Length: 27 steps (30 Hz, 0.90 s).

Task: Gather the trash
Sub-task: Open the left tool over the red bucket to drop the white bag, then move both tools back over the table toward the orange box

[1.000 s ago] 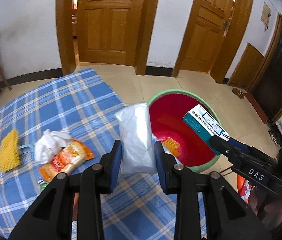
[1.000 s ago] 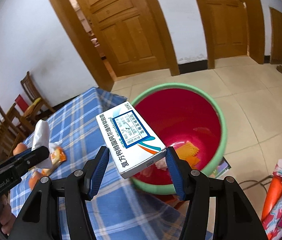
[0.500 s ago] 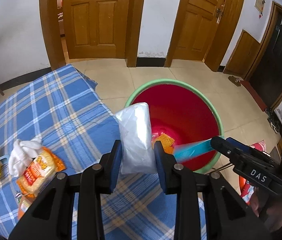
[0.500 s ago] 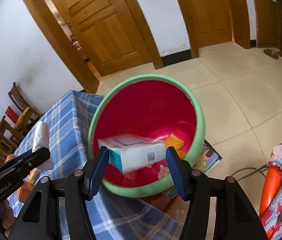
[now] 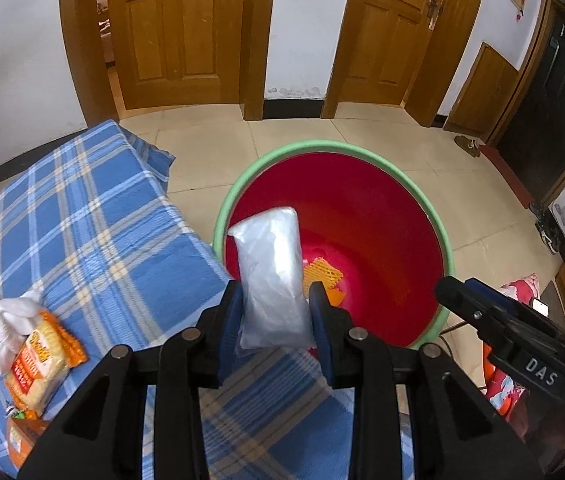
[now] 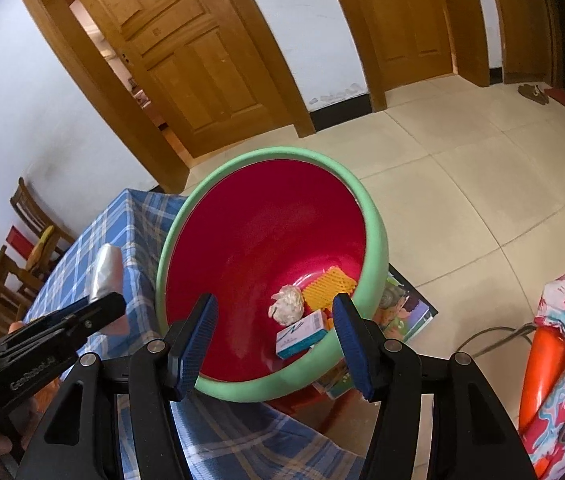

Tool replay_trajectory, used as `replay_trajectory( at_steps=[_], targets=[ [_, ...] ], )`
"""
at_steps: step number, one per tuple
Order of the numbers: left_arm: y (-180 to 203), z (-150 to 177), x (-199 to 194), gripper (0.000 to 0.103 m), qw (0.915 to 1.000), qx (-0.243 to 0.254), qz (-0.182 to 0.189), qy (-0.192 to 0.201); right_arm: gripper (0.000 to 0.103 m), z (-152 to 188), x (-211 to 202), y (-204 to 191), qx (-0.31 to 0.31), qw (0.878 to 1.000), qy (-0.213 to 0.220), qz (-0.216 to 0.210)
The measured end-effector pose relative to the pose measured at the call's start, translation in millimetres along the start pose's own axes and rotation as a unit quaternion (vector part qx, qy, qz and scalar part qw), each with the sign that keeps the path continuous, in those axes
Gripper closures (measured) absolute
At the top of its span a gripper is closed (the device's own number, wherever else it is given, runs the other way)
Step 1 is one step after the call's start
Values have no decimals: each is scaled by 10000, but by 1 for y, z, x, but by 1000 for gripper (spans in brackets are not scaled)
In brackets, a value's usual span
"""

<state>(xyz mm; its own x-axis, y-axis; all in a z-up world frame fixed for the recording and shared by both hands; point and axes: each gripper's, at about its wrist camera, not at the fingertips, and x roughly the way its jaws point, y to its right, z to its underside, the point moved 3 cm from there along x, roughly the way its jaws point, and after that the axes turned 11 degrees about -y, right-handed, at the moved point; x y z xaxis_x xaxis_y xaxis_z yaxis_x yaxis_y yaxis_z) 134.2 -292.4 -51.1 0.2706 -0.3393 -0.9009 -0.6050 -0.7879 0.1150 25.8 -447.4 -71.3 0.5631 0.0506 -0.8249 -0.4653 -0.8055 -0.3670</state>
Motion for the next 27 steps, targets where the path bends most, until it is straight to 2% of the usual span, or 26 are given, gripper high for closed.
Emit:
replay_trajectory(
  at_steps=[4,12,27],
  targets=[
    [2,-1,1,56,10000,-8,10,28,42,0,-2,4,54,10000,-5,0],
    [-4,3,-8,56,9999,-123,0,76,42,5,-8,-3,22,10000,1,-69],
    [-36,31,-59,56,9974,-565,-194,391,42,15,-25,-31,-196,9995,108,-238]
  ],
)
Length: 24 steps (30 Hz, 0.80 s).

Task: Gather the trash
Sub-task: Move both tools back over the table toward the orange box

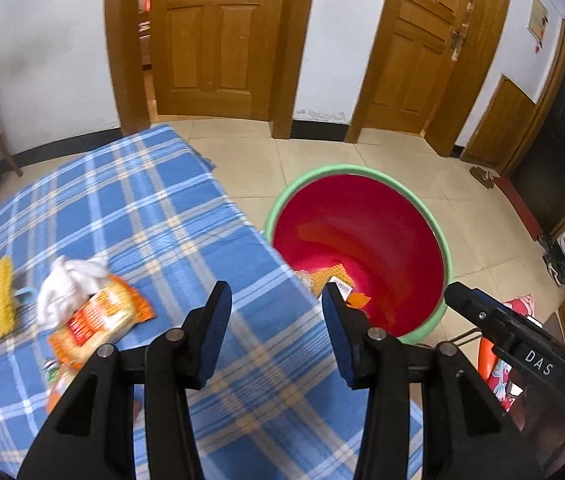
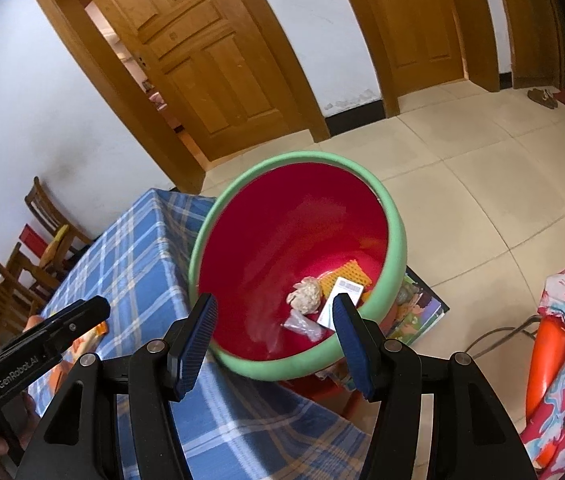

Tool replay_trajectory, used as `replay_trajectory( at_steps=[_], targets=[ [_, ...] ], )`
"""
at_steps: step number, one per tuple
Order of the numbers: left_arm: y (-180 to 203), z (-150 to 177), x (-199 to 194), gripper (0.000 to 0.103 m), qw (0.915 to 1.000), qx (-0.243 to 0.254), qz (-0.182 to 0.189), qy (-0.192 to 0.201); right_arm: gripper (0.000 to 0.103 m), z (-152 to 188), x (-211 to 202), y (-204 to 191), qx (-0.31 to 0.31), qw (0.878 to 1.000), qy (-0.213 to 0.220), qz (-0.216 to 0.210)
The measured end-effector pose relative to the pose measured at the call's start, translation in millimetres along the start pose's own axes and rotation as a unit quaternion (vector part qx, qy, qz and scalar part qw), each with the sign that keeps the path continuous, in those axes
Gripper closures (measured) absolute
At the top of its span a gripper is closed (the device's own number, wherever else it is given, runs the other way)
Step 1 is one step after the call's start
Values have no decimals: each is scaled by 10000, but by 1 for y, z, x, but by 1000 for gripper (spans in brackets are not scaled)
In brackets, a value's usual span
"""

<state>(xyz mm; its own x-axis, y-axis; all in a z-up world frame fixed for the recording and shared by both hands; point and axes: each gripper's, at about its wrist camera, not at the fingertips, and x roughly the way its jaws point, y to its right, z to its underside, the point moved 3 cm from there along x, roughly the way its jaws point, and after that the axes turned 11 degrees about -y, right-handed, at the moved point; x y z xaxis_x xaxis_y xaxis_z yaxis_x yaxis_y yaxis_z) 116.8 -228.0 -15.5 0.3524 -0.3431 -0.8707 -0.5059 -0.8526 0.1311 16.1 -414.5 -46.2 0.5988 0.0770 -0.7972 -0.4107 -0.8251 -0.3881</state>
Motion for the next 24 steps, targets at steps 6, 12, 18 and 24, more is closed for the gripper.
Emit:
replay_trajectory(
  at_steps=[6,12,18,24],
  targets=[
    [-19,14,-22,56,9996,-212,-129,131,42,8,-7,-15,-161,9998,22,-83],
    [-40,31,-36,56,9985,-421,-291,172,41,18,-13,-26,-280,9994,10,-185],
    [-65,47,-47,56,9965,-668,-448,208,41,26,-17,-40,-453,9987,3,-222],
    [-84,60,-53,56,9940,-817,-688,223,38,33,-17,-53,-612,9978,-23,-252]
  ],
)
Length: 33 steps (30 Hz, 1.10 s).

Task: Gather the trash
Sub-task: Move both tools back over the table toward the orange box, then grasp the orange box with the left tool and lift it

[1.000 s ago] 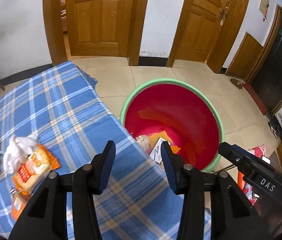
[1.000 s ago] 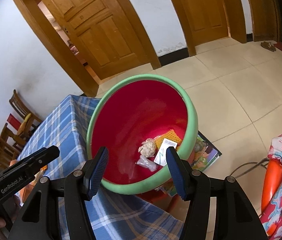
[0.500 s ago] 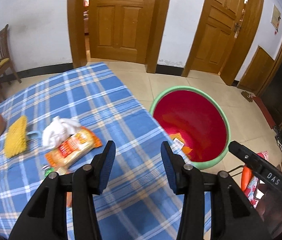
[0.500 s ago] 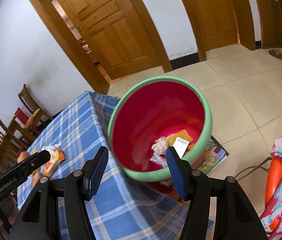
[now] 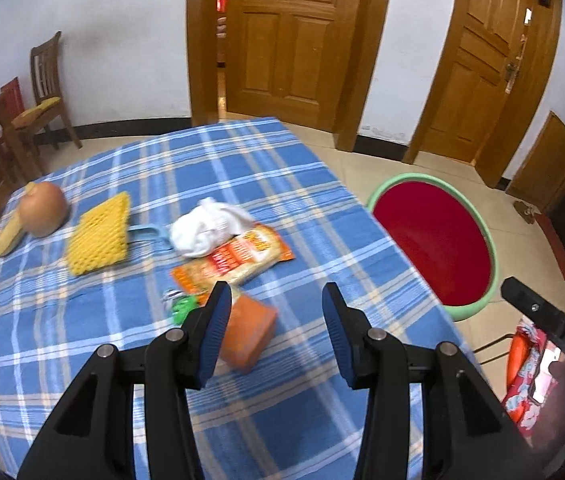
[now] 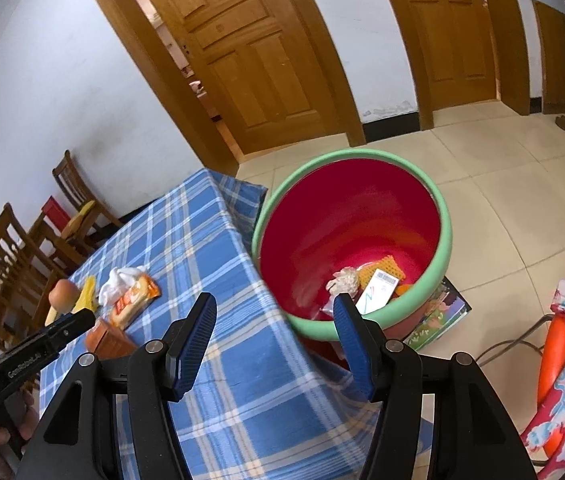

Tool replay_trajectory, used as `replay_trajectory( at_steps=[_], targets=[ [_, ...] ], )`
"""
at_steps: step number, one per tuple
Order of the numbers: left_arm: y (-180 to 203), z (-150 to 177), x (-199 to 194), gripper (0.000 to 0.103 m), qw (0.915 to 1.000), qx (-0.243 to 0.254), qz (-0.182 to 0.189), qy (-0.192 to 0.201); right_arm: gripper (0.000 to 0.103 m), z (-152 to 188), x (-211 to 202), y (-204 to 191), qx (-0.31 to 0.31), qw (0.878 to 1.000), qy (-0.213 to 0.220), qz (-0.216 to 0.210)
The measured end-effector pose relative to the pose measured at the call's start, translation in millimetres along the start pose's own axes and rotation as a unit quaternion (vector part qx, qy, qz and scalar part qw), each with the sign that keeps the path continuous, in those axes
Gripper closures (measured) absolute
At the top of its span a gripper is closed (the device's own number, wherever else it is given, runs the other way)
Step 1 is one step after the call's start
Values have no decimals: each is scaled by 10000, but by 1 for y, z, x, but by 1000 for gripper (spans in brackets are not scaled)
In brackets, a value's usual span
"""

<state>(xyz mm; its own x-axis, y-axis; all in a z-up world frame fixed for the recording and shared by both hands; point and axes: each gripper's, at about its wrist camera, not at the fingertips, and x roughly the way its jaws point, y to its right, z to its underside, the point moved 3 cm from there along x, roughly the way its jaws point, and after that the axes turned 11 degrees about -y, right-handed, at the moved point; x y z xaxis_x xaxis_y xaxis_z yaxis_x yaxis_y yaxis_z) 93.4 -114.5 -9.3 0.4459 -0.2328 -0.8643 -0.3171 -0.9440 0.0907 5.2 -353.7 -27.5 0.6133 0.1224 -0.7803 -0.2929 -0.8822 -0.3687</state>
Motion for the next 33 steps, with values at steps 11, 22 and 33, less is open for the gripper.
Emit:
replay_trajectory(
  at_steps=[11,22,33],
  targets=[
    [-24,17,15,51,9995,-150,-121,-248,37,8,5,-19,-227,9997,-116,-5],
    [-22,22,35,51,9990,53,-315,-312,37,11,16,-28,-331,9991,-266,12],
    [-16,20,40,51,9991,266,-294,-174,37,14,25,-33,-371,9986,-381,-5]
  ],
)
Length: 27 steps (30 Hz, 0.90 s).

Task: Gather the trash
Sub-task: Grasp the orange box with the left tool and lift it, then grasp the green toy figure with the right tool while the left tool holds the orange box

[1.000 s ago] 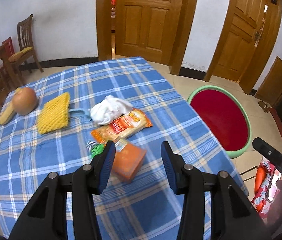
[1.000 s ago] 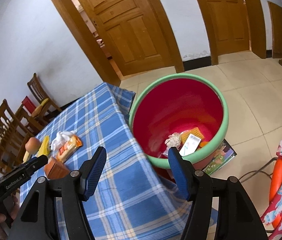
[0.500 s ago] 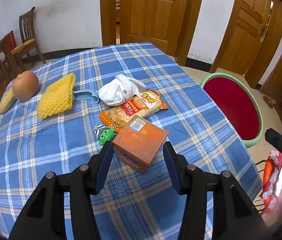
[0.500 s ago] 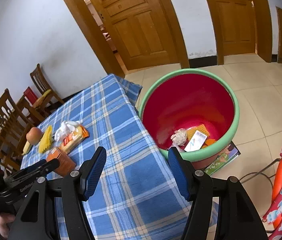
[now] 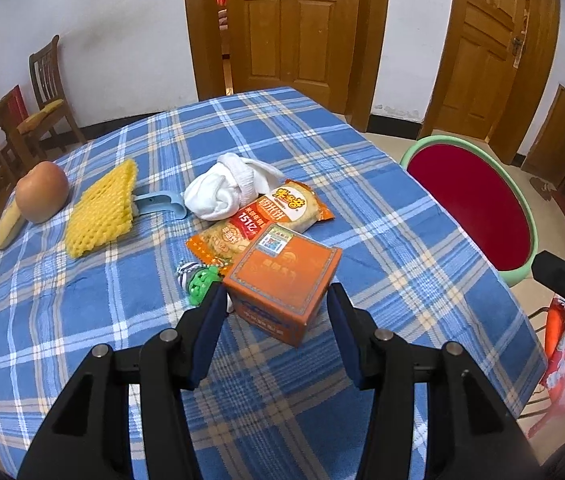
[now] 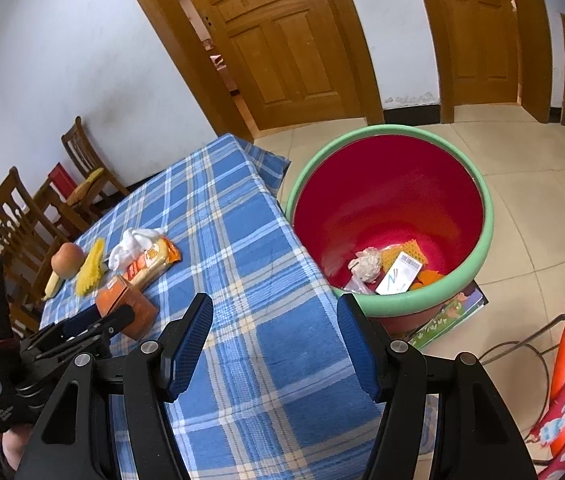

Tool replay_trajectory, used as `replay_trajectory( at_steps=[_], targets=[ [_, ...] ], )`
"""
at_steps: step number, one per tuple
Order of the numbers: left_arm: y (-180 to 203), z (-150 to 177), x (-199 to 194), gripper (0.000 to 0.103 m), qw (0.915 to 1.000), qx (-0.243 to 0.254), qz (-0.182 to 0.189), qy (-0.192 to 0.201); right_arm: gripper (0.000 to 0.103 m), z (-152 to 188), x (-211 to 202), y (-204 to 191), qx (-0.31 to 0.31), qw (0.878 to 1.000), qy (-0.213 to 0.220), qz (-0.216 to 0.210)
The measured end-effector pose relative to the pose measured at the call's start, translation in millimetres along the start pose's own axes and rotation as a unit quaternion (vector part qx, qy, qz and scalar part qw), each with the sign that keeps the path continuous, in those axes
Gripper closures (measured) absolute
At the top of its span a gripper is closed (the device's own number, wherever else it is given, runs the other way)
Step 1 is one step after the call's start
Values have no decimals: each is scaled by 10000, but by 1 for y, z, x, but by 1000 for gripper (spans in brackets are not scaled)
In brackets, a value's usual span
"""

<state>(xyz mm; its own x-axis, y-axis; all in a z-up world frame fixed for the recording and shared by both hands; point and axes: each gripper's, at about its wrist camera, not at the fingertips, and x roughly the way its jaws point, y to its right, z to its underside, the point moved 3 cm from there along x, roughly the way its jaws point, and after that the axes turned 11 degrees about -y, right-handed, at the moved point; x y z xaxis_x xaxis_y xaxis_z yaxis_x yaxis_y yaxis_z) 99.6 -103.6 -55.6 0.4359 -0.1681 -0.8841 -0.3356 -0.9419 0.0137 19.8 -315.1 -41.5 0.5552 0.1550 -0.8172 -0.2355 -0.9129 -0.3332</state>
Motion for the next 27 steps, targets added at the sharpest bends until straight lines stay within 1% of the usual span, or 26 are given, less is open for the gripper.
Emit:
replay_trajectory(
  at_steps=[4,9,13,17,20,27],
  targets=[
    [0,1,-3,52,10000,2,79,27,37,0,1,-2,-16,10000,-12,1],
    [-10,0,-22,52,9996,-145,77,244,37,1,1,-7,-65,10000,-26,-5],
    [-27,-2,-39,52,9984,-353,7,442,37,1,4,-17,-174,9998,-42,-25],
    [-48,0,-52,52,9965,-543,-219,589,37,1,9,-33,-344,9994,-70,-47],
    [-66,4,-56,52,9950,-713,-332,610,37,1,14,-48,-494,9987,-115,-95],
    [-104,17,-57,52,9906,-1157,-458,571,37,3,27,-88,-962,9949,-237,-172]
  ],
)
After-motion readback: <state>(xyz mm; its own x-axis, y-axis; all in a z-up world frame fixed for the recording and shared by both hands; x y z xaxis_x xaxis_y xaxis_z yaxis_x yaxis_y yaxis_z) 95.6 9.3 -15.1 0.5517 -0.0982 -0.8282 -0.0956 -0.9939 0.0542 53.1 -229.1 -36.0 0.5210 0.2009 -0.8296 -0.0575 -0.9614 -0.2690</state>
